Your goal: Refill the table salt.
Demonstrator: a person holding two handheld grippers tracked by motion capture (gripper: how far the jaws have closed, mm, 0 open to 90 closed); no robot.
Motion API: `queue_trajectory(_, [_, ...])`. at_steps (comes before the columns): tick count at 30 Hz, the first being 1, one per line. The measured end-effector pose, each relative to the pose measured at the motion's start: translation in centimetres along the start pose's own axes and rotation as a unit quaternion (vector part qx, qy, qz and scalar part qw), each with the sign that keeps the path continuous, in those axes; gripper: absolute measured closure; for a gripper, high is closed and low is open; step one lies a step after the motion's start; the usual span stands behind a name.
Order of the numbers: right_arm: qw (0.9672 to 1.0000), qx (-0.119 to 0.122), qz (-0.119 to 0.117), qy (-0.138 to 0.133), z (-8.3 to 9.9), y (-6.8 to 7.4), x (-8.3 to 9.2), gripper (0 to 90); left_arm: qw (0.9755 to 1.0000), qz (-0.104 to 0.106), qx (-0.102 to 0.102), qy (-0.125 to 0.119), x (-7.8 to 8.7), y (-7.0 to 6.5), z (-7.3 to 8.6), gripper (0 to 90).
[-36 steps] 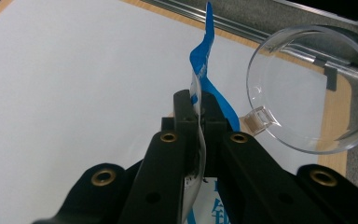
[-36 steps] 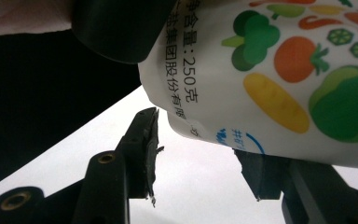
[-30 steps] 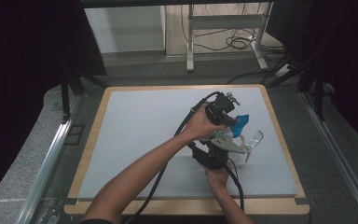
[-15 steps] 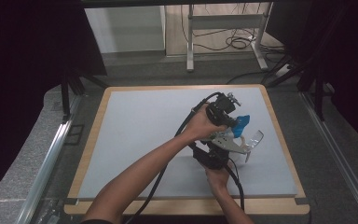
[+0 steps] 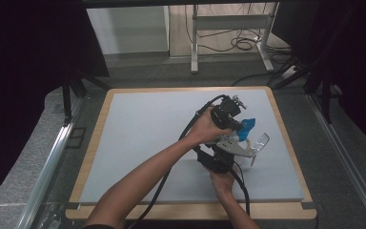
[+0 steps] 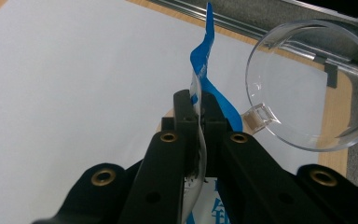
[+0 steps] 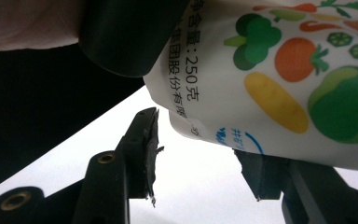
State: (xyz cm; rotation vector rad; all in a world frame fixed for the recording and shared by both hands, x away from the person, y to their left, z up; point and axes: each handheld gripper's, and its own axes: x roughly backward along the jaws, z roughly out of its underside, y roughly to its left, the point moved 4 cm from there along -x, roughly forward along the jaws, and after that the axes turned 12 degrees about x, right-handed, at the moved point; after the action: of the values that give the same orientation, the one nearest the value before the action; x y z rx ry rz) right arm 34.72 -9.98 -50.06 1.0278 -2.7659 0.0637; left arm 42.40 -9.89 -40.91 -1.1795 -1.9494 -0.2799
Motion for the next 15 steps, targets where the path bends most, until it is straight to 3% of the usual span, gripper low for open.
queue_trajectory(15, [1.0, -0.003, 0.001, -0.003, -0.1, 0.09, 0.0, 51.5, 1.0, -0.001, 0.002, -0.002, 0.17, 0.03, -0.11, 89.3])
